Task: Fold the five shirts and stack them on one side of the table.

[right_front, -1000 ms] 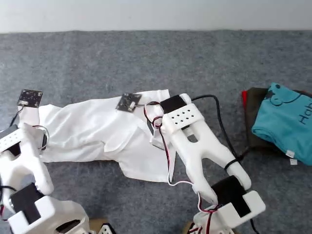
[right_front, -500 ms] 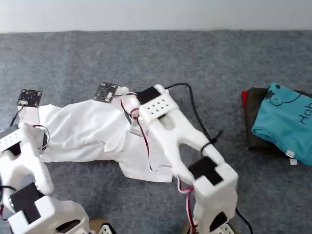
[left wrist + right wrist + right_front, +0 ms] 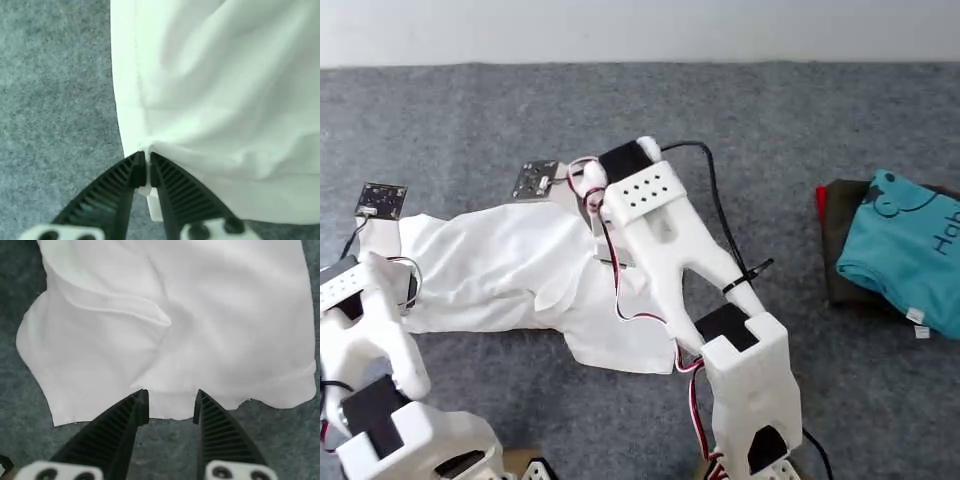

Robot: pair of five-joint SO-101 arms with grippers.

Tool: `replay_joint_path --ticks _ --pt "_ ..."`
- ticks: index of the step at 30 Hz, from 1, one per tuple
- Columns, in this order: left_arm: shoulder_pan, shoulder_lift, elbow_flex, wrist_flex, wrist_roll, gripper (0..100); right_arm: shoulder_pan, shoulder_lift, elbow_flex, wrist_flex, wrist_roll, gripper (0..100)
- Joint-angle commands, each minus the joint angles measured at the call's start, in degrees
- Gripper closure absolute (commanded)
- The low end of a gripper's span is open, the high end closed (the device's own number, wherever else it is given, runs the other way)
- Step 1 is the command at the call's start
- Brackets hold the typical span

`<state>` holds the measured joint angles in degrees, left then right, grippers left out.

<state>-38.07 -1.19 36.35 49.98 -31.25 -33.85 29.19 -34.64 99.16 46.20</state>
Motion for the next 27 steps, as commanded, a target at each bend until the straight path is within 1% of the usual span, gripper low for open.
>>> replay_joint_path --ticks 1,8,17,22,27 --pt "0.4 -0.4 -0.2 -0.1 0.4 99 -0.5 -0.2 -5.3 2.8 1.2 83.5" --pt "0.4 -0.5 0.8 -0.4 0.4 99 -4.9 3.1 -5.5 2.0 1.1 83.4" --pt "0.4 -0.8 2.1 -0.4 0.4 99 -5.3 6.4 -5.6 -0.2 0.9 83.4" --pt "0.4 -0.8 2.1 -0.4 0.4 99 -7.2 5.8 -5.7 -0.1 0.9 83.4" --pt "0.4 -0.9 2.1 -0.4 0.4 99 -7.9 6.3 -9.6 0.6 0.8 83.4"
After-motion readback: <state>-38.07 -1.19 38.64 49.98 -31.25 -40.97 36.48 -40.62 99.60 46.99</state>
